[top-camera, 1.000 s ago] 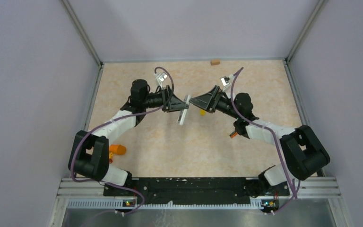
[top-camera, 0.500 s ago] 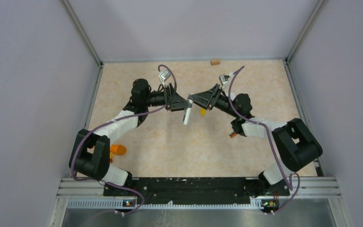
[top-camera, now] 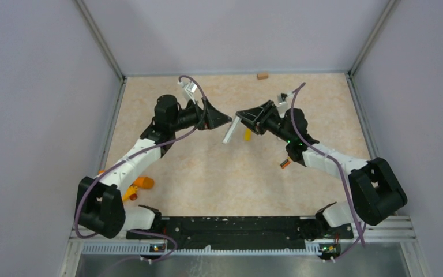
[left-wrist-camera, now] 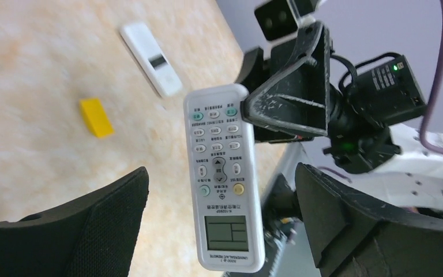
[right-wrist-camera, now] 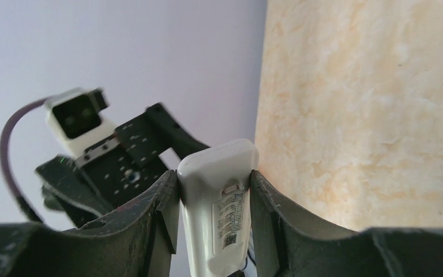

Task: Load the batteries into the remote control
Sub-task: Adjust the remote control.

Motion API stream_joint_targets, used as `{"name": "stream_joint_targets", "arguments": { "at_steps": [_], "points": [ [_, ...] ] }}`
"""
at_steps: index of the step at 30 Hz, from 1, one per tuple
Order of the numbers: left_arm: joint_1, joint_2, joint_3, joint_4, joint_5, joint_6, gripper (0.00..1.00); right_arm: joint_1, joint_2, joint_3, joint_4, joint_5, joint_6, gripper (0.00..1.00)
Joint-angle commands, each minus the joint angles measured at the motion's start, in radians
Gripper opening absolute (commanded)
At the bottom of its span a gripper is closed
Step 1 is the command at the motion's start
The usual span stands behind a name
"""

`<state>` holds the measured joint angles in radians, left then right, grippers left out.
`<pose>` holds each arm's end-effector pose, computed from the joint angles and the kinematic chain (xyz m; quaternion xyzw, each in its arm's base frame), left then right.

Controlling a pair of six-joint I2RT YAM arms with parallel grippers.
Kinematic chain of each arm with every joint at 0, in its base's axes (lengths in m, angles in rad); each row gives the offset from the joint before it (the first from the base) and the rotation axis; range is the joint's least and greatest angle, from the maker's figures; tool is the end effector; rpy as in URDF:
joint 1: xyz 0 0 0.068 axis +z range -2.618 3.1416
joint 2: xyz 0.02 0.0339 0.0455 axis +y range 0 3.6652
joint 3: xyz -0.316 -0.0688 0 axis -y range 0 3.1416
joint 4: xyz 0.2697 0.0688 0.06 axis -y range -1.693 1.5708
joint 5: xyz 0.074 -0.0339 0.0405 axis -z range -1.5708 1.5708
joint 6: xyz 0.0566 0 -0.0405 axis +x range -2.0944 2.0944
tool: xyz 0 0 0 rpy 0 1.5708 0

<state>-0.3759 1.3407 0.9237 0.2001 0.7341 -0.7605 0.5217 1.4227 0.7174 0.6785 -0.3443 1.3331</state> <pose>0.2950 -0.1572 0.3418 0.0816 0.7571 -0.5504 0.3423 0.2895 0.1884 0.2935 0.1688 0.6958 0.6235 0.3141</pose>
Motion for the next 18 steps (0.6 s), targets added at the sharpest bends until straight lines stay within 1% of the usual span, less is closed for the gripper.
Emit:
{"name": "stream_joint_targets", "arguments": {
  "at_steps": [1, 4, 12, 14, 18],
  "points": [
    [-0.027, -0.086, 0.005, 0.003, -0.218, 0.152, 0.99, 0.006, -0.070, 0.074, -0.216, 0.137, -0.009, 0.18],
    [-0.063, -0.123, -0.010, -0.003, -0.299, 0.216, 0.99, 0.006, -0.073, 0.098, -0.293, 0.169, 0.014, 0.18],
    [-0.150, -0.169, -0.071, 0.019, -0.382, 0.344, 0.98, 0.006, -0.075, 0.107, -0.416, 0.217, 0.151, 0.17],
    [-0.188, -0.170, -0.084, -0.014, -0.443, 0.400, 0.97, 0.006, -0.078, 0.106, -0.446, 0.222, 0.193, 0.16],
    [-0.275, -0.160, -0.126, -0.028, -0.579, 0.504, 0.97, 0.006, -0.073, 0.133, -0.526, 0.201, 0.244, 0.15]
  ]
}}
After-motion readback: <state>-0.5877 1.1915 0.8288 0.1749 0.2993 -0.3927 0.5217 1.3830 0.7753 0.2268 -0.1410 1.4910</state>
